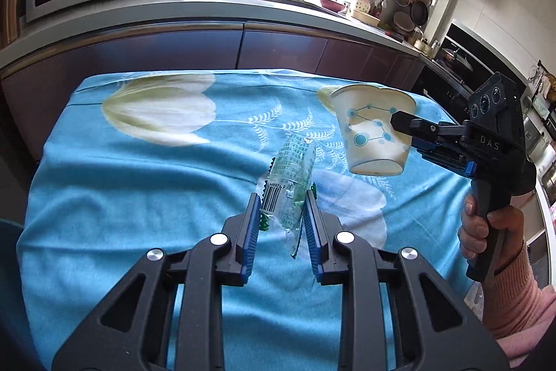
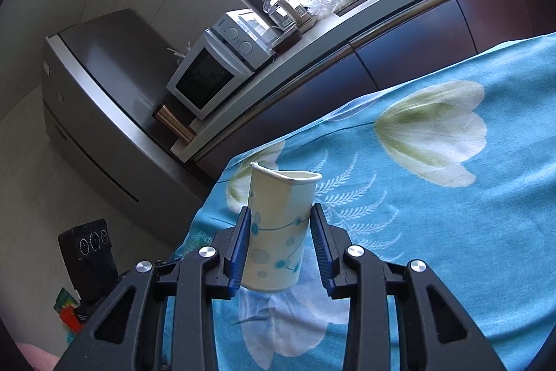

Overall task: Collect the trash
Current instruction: 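Carry the paper cup and plastic bottle over the teal bin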

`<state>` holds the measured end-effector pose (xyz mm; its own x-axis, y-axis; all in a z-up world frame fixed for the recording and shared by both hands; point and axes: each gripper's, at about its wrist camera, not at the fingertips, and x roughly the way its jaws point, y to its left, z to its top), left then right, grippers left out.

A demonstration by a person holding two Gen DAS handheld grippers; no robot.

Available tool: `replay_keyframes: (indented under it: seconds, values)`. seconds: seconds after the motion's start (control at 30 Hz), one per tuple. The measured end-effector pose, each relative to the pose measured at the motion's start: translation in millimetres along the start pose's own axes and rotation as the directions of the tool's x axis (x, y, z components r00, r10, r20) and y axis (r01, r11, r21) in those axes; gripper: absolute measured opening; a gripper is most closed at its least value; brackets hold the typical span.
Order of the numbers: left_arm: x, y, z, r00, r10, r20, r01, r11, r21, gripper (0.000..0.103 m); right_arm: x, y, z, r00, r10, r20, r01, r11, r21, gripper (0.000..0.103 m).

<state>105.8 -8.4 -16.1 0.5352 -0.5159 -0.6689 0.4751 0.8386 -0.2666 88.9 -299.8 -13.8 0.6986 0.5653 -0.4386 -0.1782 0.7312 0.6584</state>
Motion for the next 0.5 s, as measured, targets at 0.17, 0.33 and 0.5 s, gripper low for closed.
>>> replay_keyframes:
  seconds: [0.17,0.33,0.5]
  values:
    - [-30,15,-20,0.999,0.037,0.027,-0.036,0.999,-0.033,0.025,9,31,-16,0.999,0.024,-0.029,-0.026,0.998,-0.065,0.033]
    - [-60,28,-37,0.996,0.066,0.056,-0.063,0.996,-0.060,0.025,21,54,-33,0.996,0.053,-0.067,-0.059,0.994,-0.096,0.033]
    - [-81,41,-53,0.994,0.079,0.071,-0.072,0.994,-0.088,0.025,32,72,-49,0.991,0.084,-0.101,-0.095,0.990,-0.107,0.033]
